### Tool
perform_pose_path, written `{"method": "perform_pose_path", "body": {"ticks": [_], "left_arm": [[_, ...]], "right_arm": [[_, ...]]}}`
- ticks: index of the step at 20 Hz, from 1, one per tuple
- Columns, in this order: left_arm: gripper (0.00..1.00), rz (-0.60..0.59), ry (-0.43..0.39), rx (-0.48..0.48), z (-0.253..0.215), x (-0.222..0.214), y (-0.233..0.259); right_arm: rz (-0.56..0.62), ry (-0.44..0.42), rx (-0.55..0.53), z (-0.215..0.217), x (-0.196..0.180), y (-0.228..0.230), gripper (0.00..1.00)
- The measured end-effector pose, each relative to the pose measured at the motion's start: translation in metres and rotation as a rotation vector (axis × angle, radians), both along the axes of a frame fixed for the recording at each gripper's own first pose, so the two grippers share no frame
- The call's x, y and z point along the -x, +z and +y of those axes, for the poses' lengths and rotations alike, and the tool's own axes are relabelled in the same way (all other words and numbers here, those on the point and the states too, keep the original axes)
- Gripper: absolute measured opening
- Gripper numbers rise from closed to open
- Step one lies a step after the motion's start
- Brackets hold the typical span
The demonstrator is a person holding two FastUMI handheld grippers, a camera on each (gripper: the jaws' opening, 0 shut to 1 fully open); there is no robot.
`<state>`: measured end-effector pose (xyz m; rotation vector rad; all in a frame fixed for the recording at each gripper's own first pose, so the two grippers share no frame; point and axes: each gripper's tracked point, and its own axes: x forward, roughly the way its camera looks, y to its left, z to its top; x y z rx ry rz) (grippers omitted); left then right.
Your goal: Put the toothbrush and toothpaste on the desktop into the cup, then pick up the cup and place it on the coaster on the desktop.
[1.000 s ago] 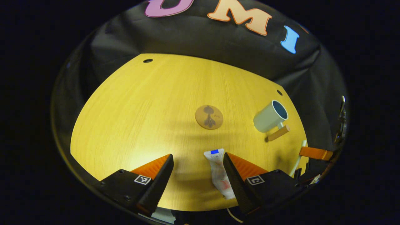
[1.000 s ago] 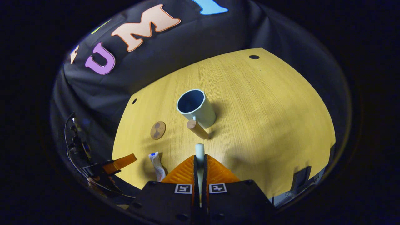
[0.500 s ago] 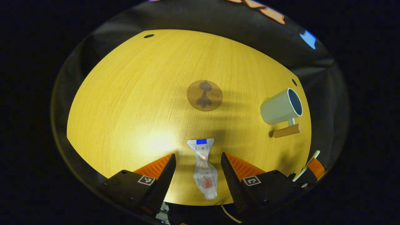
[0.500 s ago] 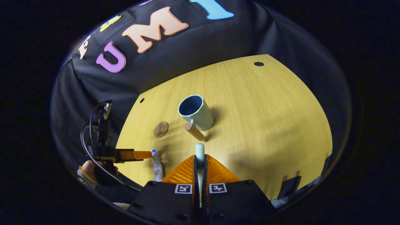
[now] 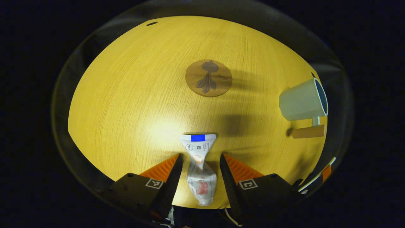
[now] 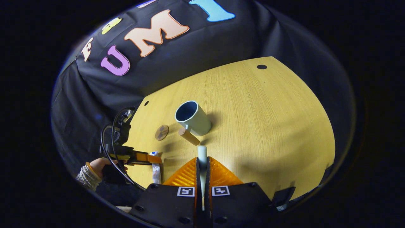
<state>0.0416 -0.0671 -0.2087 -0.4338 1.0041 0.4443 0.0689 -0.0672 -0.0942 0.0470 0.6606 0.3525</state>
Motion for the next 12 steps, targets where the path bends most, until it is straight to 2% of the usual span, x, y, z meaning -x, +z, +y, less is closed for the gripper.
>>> {"method": "perform_pose_path", "body": {"ticks": [1,4,5,6,10,12], "left_arm": [[0.7,0.011,0.001,-0.002,0.001,0.0,-0.003],[0.44,0.038,-0.007,-0.033,0.006,-0.001,-0.005],[0.44,0.051,-0.006,-0.037,0.004,0.0,-0.007],[0.36,0.06,-0.005,-0.046,0.004,0.0,-0.008],[0.2,0.077,-0.004,-0.048,0.01,0.003,-0.007],[0.17,0.056,-0.002,-0.048,0.009,0.001,-0.005]], "right_arm": [[0.002,0.005,0.0,-0.001,0.0,0.0,0.05],[0.006,0.011,0.0,-0.005,0.0,0.001,0.05],[0.007,0.012,-0.006,-0.005,-0.001,0.001,0.05],[0.008,0.011,-0.009,-0.006,-0.002,0.001,0.05],[0.003,0.012,-0.009,-0.007,-0.009,0.003,0.06],[-0.005,0.013,-0.016,-0.006,-0.012,0.006,0.05]]}}
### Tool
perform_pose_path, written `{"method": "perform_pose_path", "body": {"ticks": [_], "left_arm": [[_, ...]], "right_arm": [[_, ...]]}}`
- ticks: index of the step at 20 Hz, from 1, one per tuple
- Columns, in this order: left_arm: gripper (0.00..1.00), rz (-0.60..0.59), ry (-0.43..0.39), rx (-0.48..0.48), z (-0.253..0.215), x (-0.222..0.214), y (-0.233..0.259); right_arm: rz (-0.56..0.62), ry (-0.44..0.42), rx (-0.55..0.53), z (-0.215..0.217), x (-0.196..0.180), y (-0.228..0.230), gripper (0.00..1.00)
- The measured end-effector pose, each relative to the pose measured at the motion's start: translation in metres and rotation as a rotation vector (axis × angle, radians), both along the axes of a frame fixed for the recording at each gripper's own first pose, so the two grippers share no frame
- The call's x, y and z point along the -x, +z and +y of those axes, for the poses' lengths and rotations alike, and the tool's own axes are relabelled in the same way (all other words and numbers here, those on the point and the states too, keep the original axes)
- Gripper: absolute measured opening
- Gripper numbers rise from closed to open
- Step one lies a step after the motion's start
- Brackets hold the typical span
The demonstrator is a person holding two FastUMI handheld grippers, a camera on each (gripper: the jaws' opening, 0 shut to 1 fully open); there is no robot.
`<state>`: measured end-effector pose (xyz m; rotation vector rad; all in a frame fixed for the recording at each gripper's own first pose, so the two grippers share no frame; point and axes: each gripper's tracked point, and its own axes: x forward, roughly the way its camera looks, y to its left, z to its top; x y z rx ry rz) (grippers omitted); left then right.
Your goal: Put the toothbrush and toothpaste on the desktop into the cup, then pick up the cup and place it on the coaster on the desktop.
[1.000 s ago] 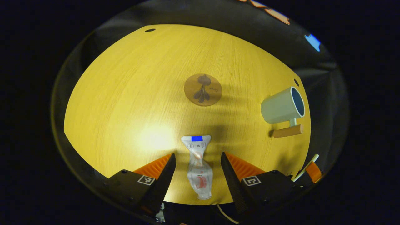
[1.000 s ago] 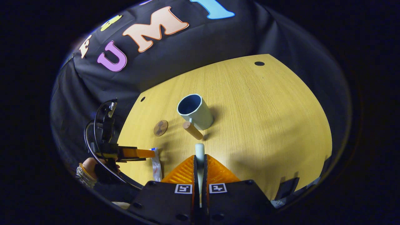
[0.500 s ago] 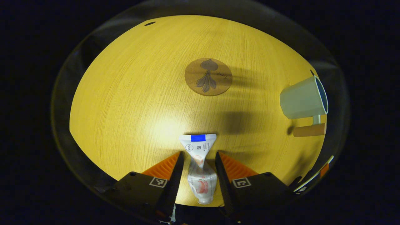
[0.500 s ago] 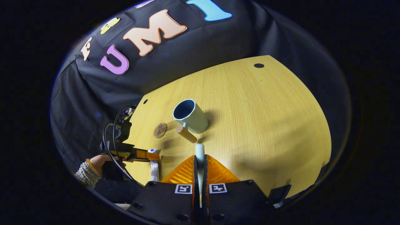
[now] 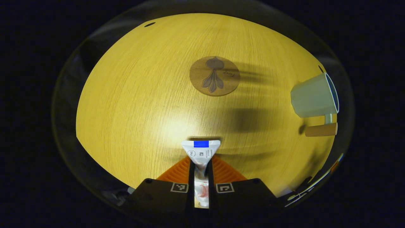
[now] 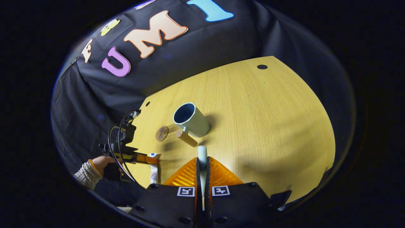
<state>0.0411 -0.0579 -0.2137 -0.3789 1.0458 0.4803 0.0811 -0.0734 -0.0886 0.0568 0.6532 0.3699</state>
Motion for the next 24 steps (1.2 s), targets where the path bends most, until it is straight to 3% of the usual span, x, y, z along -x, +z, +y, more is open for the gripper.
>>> {"method": "perform_pose_path", "body": {"ticks": [6,16,21,24], "left_arm": [[0.06,-0.206,0.023,0.104,-0.001,-0.006,0.011],[0.06,-0.424,0.009,0.103,-0.004,-0.015,0.062],[0.06,-0.559,-0.005,0.12,-0.014,-0.025,0.097],[0.06,-0.625,-0.008,0.119,-0.018,-0.032,0.113]], "right_arm": [[-0.043,-0.001,-0.038,0.004,-0.008,0.011,0.05],[-0.282,0.08,-0.292,0.061,-0.043,0.09,0.05],[-0.401,0.106,-0.42,0.08,-0.081,0.138,0.05],[-0.467,0.107,-0.443,0.087,-0.106,0.15,0.05]]}}
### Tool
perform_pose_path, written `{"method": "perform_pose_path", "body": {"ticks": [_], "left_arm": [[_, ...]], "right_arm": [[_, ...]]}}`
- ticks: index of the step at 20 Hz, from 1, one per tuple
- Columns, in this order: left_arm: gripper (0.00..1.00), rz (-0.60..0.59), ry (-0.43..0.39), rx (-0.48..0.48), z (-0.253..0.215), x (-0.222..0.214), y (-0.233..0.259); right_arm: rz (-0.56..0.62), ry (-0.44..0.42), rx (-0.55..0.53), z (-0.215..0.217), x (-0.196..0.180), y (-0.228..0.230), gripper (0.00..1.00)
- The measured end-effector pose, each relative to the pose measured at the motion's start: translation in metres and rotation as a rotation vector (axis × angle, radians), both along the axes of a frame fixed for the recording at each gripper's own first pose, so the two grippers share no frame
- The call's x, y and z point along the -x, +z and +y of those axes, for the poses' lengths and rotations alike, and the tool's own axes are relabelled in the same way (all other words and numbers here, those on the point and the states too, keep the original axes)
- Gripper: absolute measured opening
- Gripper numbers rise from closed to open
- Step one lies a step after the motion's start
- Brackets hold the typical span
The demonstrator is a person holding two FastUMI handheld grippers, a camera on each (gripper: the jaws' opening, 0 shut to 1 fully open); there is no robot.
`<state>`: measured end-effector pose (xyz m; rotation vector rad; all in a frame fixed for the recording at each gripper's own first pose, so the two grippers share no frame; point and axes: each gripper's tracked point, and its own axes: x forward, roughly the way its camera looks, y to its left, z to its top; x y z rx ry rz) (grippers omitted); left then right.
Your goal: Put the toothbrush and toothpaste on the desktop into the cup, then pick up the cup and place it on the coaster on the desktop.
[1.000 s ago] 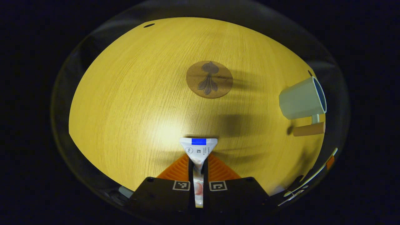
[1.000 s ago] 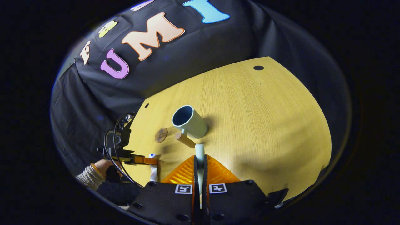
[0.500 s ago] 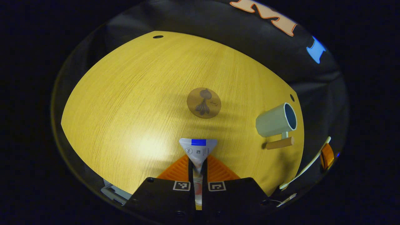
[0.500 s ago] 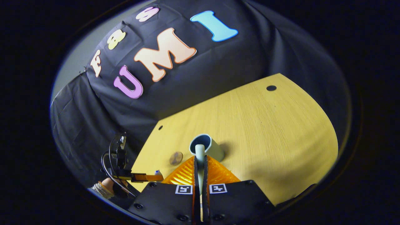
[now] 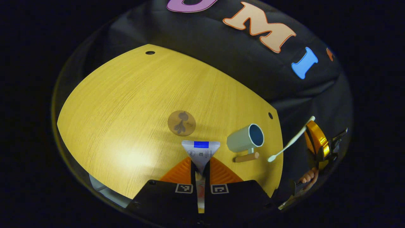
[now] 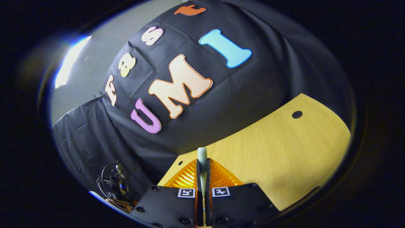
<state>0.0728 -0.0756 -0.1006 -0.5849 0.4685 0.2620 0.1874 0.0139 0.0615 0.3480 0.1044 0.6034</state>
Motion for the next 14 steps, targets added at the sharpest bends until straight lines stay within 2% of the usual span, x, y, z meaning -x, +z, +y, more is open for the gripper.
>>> {"method": "perform_pose_path", "body": {"ticks": [3,5,8,14], "left_arm": [[0.06,-0.057,0.018,0.008,-0.001,-0.003,0.02],[0.06,-0.156,0.029,0.008,-0.004,-0.007,0.055],[0.06,-0.243,0.012,-0.035,-0.01,-0.014,0.09],[0.06,-0.374,-0.086,-0.03,-0.037,-0.061,0.121]], "right_arm": [[-0.062,-0.043,0.046,0.002,-0.026,-0.007,0.05],[-0.065,-0.043,0.052,0.006,-0.037,-0.014,0.05],[-0.1,-0.063,0.056,0.006,-0.051,-0.013,0.05],[-0.21,-0.049,0.15,0.016,-0.047,-0.023,0.06]]}}
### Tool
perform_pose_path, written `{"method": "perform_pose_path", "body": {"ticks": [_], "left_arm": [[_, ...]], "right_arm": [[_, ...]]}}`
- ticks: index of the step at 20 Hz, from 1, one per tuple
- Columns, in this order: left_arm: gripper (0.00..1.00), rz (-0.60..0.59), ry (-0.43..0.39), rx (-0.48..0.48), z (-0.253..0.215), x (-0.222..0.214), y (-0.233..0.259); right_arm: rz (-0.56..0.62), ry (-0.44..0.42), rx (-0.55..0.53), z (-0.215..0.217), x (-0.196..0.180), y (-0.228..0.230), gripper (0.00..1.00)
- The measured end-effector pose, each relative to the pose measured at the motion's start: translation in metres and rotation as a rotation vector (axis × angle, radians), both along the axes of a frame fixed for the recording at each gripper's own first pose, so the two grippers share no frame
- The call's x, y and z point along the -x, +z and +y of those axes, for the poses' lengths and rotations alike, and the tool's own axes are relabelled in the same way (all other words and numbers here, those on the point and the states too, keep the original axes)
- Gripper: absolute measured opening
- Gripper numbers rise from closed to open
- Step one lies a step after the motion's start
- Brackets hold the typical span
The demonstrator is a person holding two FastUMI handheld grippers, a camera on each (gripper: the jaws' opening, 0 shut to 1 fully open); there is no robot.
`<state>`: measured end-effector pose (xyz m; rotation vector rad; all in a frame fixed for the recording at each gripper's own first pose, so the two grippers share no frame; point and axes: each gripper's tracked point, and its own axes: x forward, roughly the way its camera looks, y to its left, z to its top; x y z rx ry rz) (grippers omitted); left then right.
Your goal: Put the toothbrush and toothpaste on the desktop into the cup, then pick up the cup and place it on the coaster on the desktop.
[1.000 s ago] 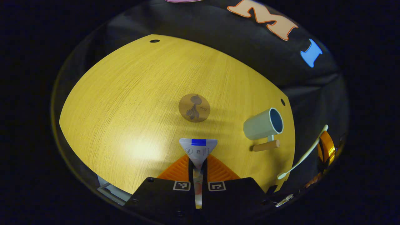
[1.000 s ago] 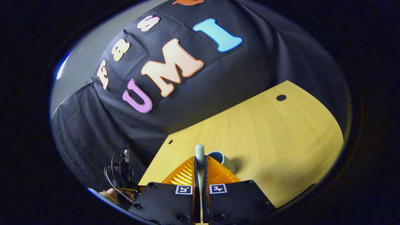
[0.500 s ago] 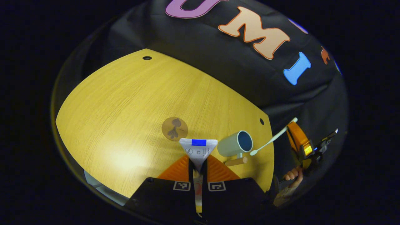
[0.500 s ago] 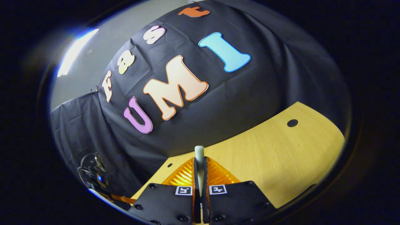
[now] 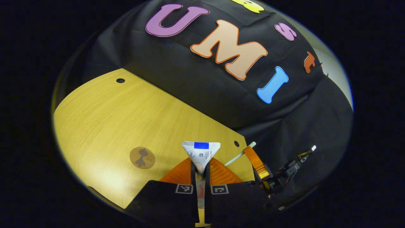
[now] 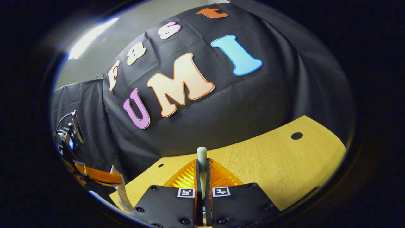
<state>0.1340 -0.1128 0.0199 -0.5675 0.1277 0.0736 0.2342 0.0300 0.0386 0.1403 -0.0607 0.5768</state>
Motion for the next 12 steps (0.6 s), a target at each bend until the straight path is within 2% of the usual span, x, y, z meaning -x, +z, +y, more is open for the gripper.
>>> {"method": "perform_pose_path", "body": {"ticks": [3,4,5,8,9,11,12], "left_arm": [[0.06,-0.071,-0.013,-0.017,-0.001,-0.023,0.014],[0.03,-0.083,-0.025,-0.028,-0.005,-0.03,0.016],[0.06,-0.103,-0.033,-0.034,-0.006,-0.036,0.018],[0.06,-0.174,-0.064,-0.029,-0.017,-0.057,0.026],[0.06,-0.188,-0.067,-0.025,-0.017,-0.062,0.028],[0.06,-0.209,-0.062,-0.02,-0.018,-0.07,0.027],[0.06,-0.216,-0.061,-0.025,-0.019,-0.074,0.026]], "right_arm": [[-0.022,0.027,0.056,0.011,0.004,-0.014,0.07],[-0.012,0.033,0.068,0.013,0.004,-0.02,0.07],[0.009,0.04,0.077,0.013,0.003,-0.029,0.11],[0.053,0.059,0.081,0.013,0.006,-0.041,0.14],[0.071,0.066,0.069,0.013,0.008,-0.041,0.42],[0.064,0.019,0.031,-0.002,0.003,-0.034,0.98],[0.052,-0.014,0.011,-0.015,-0.002,-0.028,0.99]]}}
